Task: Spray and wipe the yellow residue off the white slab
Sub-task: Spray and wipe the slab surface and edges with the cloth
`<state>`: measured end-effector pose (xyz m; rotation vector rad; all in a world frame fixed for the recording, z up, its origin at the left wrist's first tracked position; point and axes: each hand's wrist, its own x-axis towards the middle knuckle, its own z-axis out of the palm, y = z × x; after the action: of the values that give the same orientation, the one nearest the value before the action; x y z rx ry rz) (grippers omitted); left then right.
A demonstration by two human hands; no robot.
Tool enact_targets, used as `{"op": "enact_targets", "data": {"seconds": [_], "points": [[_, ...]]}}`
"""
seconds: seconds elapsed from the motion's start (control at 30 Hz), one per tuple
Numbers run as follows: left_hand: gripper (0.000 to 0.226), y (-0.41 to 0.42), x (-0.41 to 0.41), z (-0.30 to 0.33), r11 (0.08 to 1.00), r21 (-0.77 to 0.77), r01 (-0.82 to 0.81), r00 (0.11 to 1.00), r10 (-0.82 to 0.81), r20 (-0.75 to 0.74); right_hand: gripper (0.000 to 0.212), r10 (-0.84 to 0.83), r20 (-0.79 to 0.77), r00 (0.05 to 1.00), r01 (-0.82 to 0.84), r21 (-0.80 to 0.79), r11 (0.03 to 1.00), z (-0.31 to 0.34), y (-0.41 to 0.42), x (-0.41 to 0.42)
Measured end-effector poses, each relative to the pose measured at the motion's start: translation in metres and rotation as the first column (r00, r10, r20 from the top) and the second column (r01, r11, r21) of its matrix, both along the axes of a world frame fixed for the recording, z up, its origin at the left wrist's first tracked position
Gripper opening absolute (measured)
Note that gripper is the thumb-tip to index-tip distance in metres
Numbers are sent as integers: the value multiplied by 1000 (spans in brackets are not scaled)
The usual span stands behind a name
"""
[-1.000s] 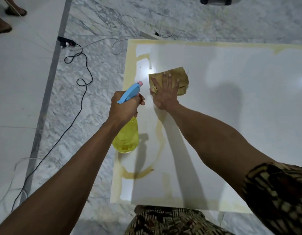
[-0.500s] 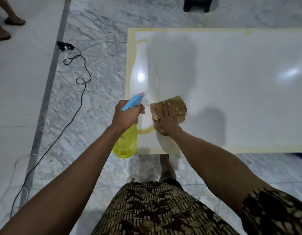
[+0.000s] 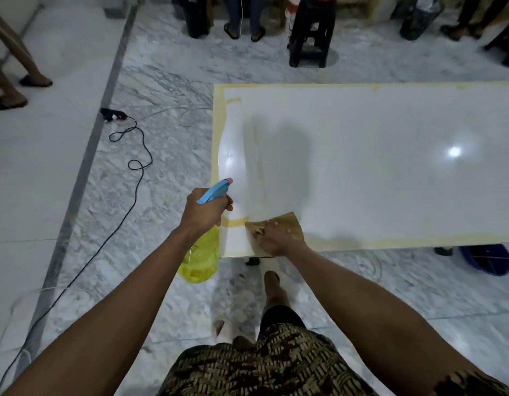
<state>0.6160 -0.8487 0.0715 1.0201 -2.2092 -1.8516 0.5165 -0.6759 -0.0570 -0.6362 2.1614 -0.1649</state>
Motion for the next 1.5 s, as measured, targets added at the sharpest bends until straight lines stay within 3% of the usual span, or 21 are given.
{"op": "enact_targets", "data": {"seconds": [0.1, 0.13, 0.23, 0.3, 0.37, 0.53, 0.63, 0.73, 0.8, 0.87, 0.93, 1.07, 1.17, 1.33, 1.5], "points": [[39, -9, -6, 11, 1000, -5, 3, 1000, -3, -29, 60, -163, 159, 974, 200, -255, 946, 44, -2, -25], [40, -13, -10, 15, 1000, -7, 4, 999, -4, -32, 59, -273, 224, 936, 337, -336, 880, 56, -2, -38], [32, -26, -25, 26, 1000, -25, -13, 999, 12, -42, 41, -529, 445, 722, 692, -459, 558, 81, -6, -85], [38, -34, -36, 31, 999, -37, -10, 999, 8, -52, 35, -547, 560, 623, 780, -499, 377, 90, -14, -115], [40, -42, -49, 36, 999, -35, -10, 998, 7, -65, 35, -549, 577, 604, 792, -512, 333, 100, -31, -138], [43, -70, -95, 38, 998, -20, -54, 997, 53, -50, 52, -530, 369, 763, 640, -549, 539, 90, -97, -191], [47, -92, -129, 33, 995, -1, -100, 994, 100, -46, 51, -498, 187, 847, 495, -621, 608, 80, -139, -231], [49, -119, -166, 25, 988, 21, -152, 987, 153, -45, 42, -452, -11, 892, 345, -630, 695, 76, -189, -288], [49, -137, -187, 19, 982, 21, -190, 980, 191, -51, 47, -430, -167, 887, 234, -640, 732, 67, -223, -328], [49, -153, -207, 10, 975, 14, -220, 974, 220, -47, 53, -359, -385, 850, 110, -536, 837, 49, -259, -366], [51, -170, -225, -5, 970, 5, -244, 969, 244, -47, 57, -196, -501, 843, 8, -352, 936, 24, -296, -394], [53, -191, -242, -30, 957, -1, -291, 956, 290, -41, 62, 64, -452, 890, -141, -139, 980, -46, -336, -407], [54, -201, -239, -43, 955, 2, -297, 955, 297, 1, 66, 68, -575, 815, -177, -136, 975, -79, -332, -381], [52, -207, -221, -45, 960, 18, -278, 959, 277, 58, 62, 168, -595, 786, -274, -91, 957, -75, -303, -353], [51, -198, -197, -36, 989, 3, -151, 987, 150, 62, 69, 196, -573, 796, -324, -129, 937, -73, -247, -275]]}}
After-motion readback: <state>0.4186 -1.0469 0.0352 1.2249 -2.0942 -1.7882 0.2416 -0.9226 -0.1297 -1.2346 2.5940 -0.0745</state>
